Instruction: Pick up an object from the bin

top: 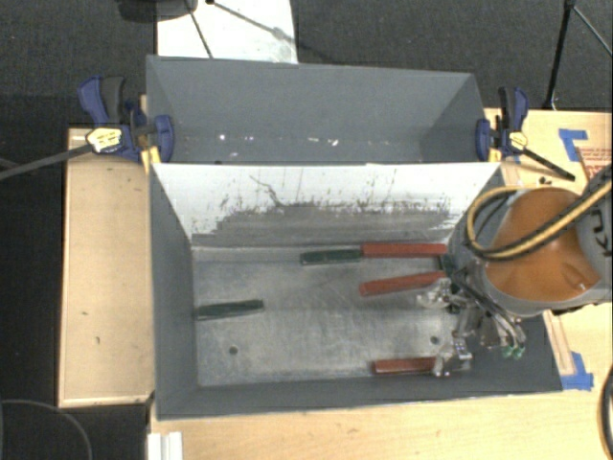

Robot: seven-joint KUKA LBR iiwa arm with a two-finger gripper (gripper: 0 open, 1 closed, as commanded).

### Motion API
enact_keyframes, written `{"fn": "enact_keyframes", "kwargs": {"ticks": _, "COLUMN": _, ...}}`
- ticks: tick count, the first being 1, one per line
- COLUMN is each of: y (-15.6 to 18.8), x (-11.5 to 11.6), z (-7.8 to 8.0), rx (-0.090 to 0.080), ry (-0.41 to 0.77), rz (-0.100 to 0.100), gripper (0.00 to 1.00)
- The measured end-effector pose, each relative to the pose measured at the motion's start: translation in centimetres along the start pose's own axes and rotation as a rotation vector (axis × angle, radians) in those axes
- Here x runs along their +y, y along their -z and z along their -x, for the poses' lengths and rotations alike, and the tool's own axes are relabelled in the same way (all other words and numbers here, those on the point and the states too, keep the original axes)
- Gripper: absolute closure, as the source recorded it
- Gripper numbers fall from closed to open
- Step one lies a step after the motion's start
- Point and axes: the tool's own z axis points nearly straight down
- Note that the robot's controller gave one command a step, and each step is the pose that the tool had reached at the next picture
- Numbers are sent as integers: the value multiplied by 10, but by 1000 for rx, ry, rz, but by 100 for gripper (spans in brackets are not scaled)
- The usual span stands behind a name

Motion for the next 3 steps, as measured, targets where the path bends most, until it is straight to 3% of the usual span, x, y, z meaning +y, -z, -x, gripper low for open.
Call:
{"fn": "enact_keyframes", "kwargs": {"ticks": 1, "y": -12, "x": 0, "z": -2, "rx": 6, "ry": 3, "rz": 1, "gripper": 100}}
{"fn": "enact_keyframes", "kwargs": {"ticks": 2, "y": -12, "x": 0, "z": -2, "rx": 6, "ry": 4, "rz": 1, "gripper": 100}}
{"fn": "enact_keyframes", "kwargs": {"ticks": 3, "y": 125, "x": -1, "z": 13, "rx": 6, "ry": -31, "rz": 2, "gripper": 100}}
